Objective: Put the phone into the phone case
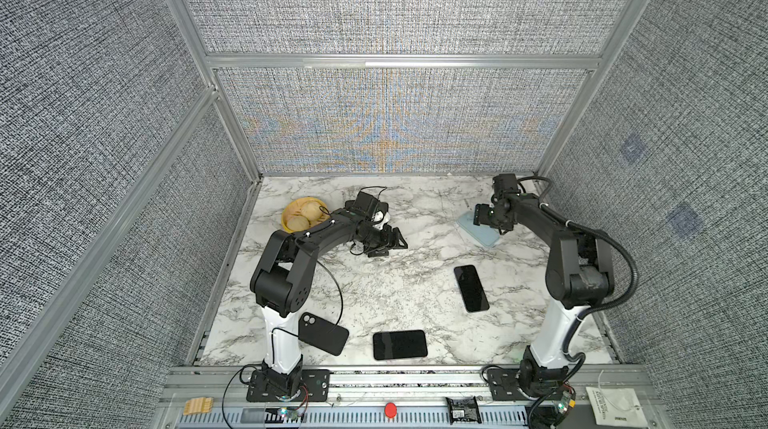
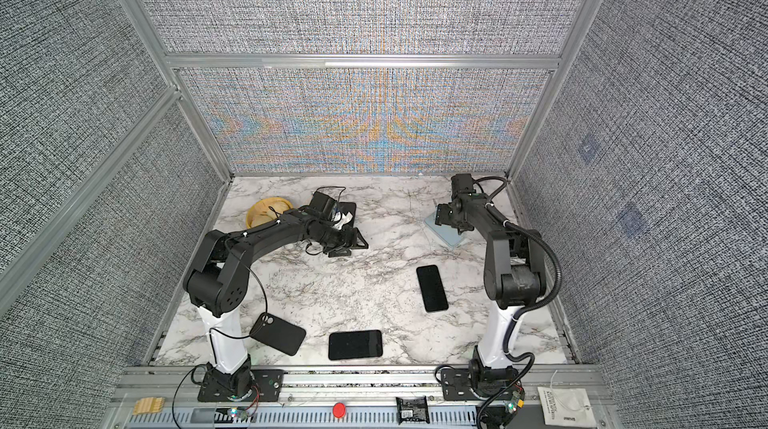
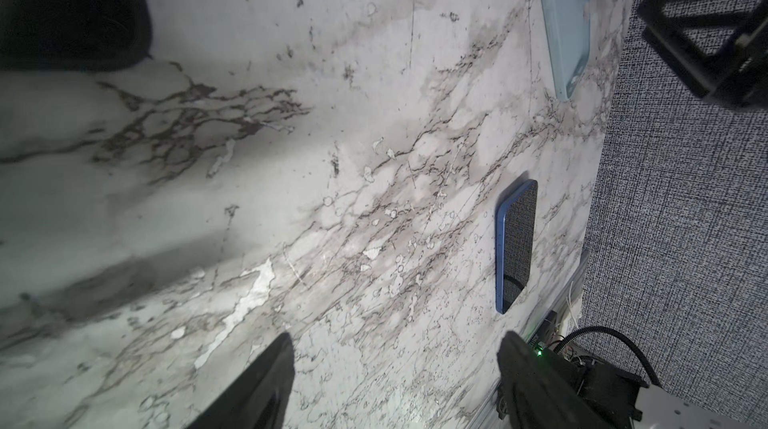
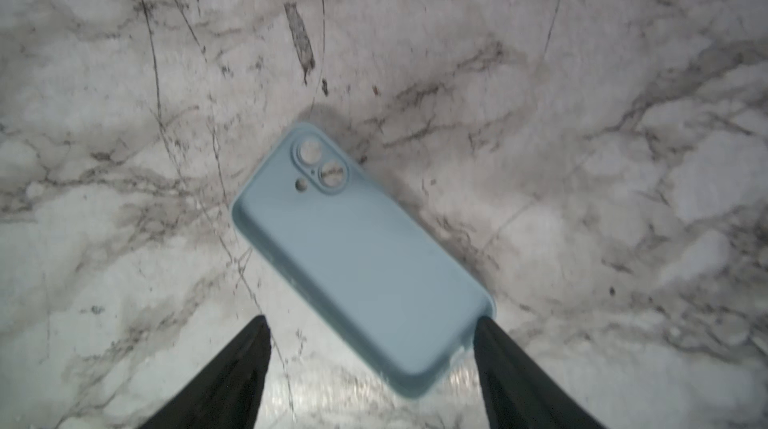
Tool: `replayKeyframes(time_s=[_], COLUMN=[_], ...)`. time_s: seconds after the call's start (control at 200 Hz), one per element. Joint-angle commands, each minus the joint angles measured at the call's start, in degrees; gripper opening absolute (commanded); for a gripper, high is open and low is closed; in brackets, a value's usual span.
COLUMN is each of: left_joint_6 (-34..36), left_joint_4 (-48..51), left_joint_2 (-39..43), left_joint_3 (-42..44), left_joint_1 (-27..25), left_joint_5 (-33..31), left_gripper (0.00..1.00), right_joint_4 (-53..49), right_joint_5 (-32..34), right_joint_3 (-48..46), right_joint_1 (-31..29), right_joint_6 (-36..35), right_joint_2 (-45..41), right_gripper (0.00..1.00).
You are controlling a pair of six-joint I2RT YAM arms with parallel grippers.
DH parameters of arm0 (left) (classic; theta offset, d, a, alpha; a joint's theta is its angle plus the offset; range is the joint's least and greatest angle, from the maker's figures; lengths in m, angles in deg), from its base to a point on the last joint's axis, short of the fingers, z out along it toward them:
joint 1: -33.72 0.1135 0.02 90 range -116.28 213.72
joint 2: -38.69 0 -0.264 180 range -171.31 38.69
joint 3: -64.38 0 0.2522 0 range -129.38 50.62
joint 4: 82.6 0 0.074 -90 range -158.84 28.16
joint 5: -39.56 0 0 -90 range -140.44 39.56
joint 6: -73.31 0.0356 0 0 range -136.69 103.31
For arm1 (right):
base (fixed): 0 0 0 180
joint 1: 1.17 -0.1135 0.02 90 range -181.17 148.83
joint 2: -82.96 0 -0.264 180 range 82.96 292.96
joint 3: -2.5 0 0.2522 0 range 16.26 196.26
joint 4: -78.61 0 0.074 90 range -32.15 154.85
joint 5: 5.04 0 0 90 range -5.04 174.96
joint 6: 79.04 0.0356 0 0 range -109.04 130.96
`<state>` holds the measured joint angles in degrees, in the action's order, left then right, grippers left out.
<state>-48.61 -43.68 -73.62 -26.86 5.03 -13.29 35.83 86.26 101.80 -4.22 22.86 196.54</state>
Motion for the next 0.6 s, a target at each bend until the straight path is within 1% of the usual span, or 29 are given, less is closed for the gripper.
replayKeyframes(time_s=[0.0, 0.11, 0.3, 0.37, 0.43, 0.595], left_joint_6=[0.7, 0.2, -1.0, -1.4, -1.6, -1.7], left_joint_4=[0.8, 0.1, -1.8, -2.4, -2.7, -3.1], left_joint_2=[-0.4, -0.3, -0.4, -0.5, -0.3, 0.0], left_joint_3=[-0.6, 0.2, 1.5, 1.7, 1.8, 2.1], left_joint_1=[0.0, 0.0, 0.0, 0.0, 0.0, 0.0], left_joint_5=[1.7, 1.9, 2.9, 3.4, 3.5, 3.6], left_gripper=[0.78, 0.78, 0.78, 0.78, 0.78, 0.77], right_joint_4=[-5.4, -7.1, -7.9, -8.5, -8.6, -8.9], right_joint_5=[-1.7, -2.4, -0.9, -1.1, -1.3, -1.6], right_joint_3=[4.6, 7.4, 9.1, 9.7, 10.1, 11.1], right_joint_1=[0.5, 0.7, 1.2, 1.7, 1.9, 2.3], right_joint_6=[-2.5, -3.2, -4.2, -4.1, -3.9, -3.6], right_joint_2=[4.5, 7.4, 9.1, 9.8, 10.1, 10.7], right_gripper=[0.77, 0.75, 0.73, 0.67, 0.65, 0.65])
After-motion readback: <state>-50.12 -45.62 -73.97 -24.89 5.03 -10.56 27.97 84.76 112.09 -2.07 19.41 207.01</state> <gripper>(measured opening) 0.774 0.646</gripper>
